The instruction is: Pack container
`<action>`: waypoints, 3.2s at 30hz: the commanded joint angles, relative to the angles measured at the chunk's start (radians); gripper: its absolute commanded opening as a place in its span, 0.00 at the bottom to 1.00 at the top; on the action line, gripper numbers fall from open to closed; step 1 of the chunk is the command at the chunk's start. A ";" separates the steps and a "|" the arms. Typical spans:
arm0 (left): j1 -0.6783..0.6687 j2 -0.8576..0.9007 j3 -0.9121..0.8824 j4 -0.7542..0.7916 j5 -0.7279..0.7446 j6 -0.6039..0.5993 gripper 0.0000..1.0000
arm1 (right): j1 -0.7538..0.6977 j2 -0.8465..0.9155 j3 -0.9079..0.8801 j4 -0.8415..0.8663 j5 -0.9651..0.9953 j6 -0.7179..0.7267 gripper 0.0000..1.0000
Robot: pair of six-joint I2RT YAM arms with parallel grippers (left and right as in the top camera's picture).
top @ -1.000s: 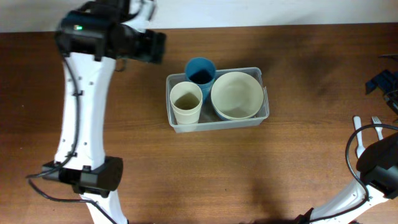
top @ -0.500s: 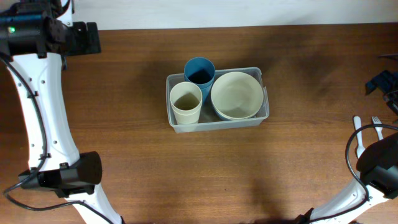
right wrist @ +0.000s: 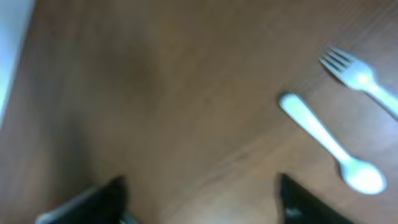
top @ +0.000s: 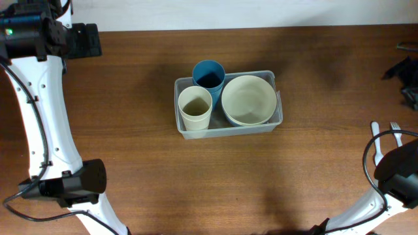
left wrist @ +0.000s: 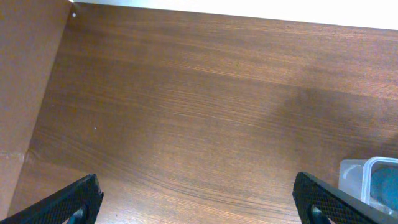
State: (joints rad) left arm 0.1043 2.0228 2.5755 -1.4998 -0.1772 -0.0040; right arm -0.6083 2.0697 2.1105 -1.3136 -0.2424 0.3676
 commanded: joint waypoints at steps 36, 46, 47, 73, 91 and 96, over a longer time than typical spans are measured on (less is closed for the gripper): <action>0.101 0.005 0.017 -0.022 -0.212 -0.003 1.00 | 0.868 0.061 -0.002 0.089 -0.267 -0.095 0.04; 0.101 0.005 0.017 -0.023 -0.261 -0.003 1.00 | 0.954 0.082 -0.002 0.096 -0.270 -0.078 0.04; 0.101 0.005 0.017 -0.023 -0.268 -0.003 1.00 | 0.959 0.082 -0.002 0.096 -0.270 -0.079 0.04; 0.101 0.005 0.017 -0.042 -0.269 -0.003 1.00 | 0.950 0.087 -0.002 0.170 -0.163 -0.081 0.04; 0.101 0.005 0.017 -0.042 -0.268 -0.003 1.00 | 0.967 0.092 -0.002 0.178 -0.283 -0.132 0.04; 0.101 0.005 0.017 -0.042 -0.268 -0.003 1.00 | 0.965 0.093 -0.002 0.167 -0.224 -0.127 0.04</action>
State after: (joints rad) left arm 0.1989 2.0228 2.5755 -1.5402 -0.4274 -0.0040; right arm 0.3496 2.1498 2.1082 -1.1450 -0.4900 0.2543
